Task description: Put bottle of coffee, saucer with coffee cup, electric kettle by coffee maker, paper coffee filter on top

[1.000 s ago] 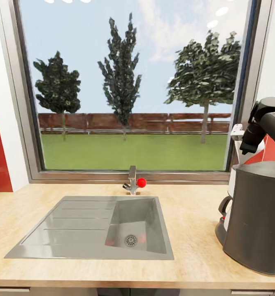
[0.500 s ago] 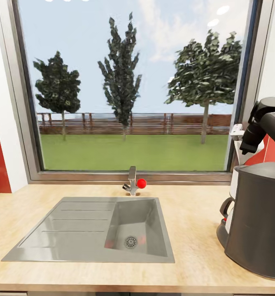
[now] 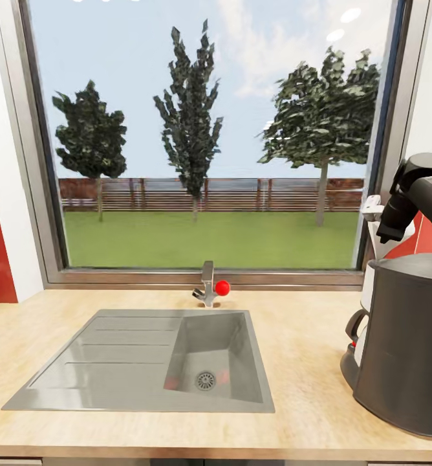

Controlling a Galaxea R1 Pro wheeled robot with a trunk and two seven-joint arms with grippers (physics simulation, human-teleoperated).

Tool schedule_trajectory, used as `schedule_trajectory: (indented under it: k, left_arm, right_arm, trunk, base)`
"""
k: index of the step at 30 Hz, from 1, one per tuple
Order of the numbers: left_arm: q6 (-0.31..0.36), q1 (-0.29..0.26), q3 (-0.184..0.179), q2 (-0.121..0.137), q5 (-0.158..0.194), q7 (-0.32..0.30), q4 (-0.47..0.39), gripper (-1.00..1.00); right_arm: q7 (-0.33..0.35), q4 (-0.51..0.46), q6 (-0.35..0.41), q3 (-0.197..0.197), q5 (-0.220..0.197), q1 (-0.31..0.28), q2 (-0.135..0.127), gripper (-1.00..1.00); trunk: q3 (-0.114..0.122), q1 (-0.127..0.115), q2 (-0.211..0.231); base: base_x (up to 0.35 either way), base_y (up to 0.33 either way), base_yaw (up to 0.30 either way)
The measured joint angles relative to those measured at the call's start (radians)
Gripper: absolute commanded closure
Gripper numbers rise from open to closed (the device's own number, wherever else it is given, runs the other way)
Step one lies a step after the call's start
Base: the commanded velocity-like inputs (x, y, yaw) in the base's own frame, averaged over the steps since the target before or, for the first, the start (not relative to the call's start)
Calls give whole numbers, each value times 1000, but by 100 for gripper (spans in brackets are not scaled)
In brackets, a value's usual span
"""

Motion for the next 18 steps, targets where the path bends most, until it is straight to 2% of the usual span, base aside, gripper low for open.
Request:
schedule_trajectory:
  k: [3,8,18]
  left_arm:
    - [0,0,0,0,0,0,0,-100]
    - [0,0,0,0,0,0,0,-100]
    - [0,0,0,0,0,0,0,-100]
  right_arm:
    - [0,0,0,0,0,0,0,100]
    - [0,-1,1,-1,0,0,0,100]
    - [0,0,1,-1,0,0,0,100]
  trunk:
    - [0,0,0]
    - [-16,19,-35]
    - [-16,19,-35]
  base:
    - [0,0,0]
    - [0,0,0]
    - [0,0,0]
